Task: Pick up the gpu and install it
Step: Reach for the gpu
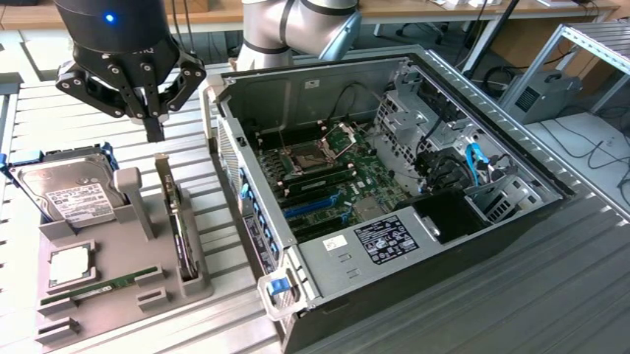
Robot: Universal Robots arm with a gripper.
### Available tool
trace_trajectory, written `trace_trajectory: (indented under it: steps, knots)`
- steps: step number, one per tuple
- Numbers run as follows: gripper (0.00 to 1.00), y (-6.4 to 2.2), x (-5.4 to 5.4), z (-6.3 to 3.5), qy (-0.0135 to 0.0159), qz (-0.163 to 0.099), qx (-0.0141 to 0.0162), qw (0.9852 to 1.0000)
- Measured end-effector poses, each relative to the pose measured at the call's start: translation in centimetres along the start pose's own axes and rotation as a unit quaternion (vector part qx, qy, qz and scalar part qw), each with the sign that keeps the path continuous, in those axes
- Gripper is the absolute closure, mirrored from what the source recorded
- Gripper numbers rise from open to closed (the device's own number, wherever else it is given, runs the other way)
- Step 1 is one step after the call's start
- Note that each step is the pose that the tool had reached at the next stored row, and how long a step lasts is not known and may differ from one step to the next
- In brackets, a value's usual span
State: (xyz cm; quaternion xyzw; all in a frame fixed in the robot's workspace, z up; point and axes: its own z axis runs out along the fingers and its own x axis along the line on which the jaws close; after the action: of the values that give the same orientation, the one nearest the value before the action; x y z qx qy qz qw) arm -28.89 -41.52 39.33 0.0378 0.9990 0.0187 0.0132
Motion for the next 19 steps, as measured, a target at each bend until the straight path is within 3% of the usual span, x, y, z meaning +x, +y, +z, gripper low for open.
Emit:
trace_trajectory:
  steps: [19]
  knots:
    - [0.89, -1.07, -0.1, -0.04, 0.0, 0.0, 0.0, 1.0]
